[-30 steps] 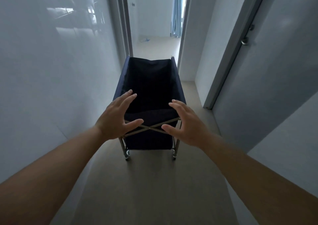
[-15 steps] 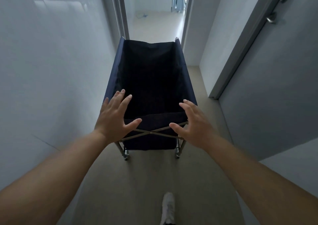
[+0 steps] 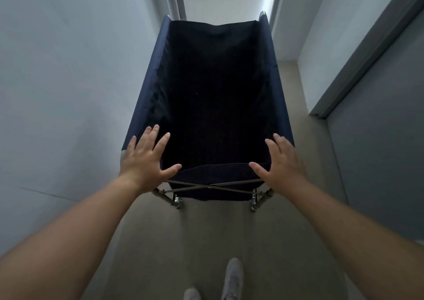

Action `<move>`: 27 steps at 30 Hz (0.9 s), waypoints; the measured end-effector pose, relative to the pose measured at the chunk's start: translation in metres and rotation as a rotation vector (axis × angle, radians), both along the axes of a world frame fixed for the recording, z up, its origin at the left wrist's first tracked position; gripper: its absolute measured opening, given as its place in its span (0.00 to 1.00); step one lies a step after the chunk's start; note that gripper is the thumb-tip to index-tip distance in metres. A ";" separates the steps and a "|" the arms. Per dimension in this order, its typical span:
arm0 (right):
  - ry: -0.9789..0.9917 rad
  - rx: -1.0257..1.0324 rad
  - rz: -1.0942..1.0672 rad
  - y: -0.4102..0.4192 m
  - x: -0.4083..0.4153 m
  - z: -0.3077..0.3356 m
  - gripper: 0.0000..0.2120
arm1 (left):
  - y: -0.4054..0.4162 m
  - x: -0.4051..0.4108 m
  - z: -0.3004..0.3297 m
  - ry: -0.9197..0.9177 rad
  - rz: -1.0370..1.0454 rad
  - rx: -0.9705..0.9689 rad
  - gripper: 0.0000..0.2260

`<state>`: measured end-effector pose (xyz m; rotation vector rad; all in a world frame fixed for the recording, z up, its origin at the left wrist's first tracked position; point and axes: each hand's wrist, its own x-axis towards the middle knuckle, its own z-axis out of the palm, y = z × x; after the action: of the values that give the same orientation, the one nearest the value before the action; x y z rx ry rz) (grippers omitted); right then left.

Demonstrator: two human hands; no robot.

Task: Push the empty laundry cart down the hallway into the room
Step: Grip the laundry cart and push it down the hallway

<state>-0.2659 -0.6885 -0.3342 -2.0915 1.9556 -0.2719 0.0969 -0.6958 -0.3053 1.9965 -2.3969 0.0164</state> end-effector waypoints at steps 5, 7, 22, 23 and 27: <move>0.155 -0.018 0.054 -0.023 0.001 -0.030 0.40 | -0.016 0.029 -0.042 -0.107 0.052 0.078 0.42; 0.208 -0.029 0.070 -0.030 0.002 -0.037 0.40 | -0.022 0.037 -0.051 -0.117 0.072 0.101 0.43; 0.369 -0.076 0.066 -0.071 0.005 -0.051 0.43 | -0.073 0.061 -0.064 -0.145 -0.195 0.118 0.40; 0.370 -0.079 0.062 -0.077 0.005 -0.052 0.43 | -0.078 0.062 -0.064 -0.137 -0.192 0.111 0.40; 0.379 -0.081 0.068 -0.099 0.006 -0.053 0.43 | -0.101 0.065 -0.063 -0.133 -0.192 0.100 0.41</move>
<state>-0.2598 -0.7879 -0.3876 -2.3989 2.0975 0.0674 0.1619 -0.7964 -0.3687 1.8485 -2.7142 0.0275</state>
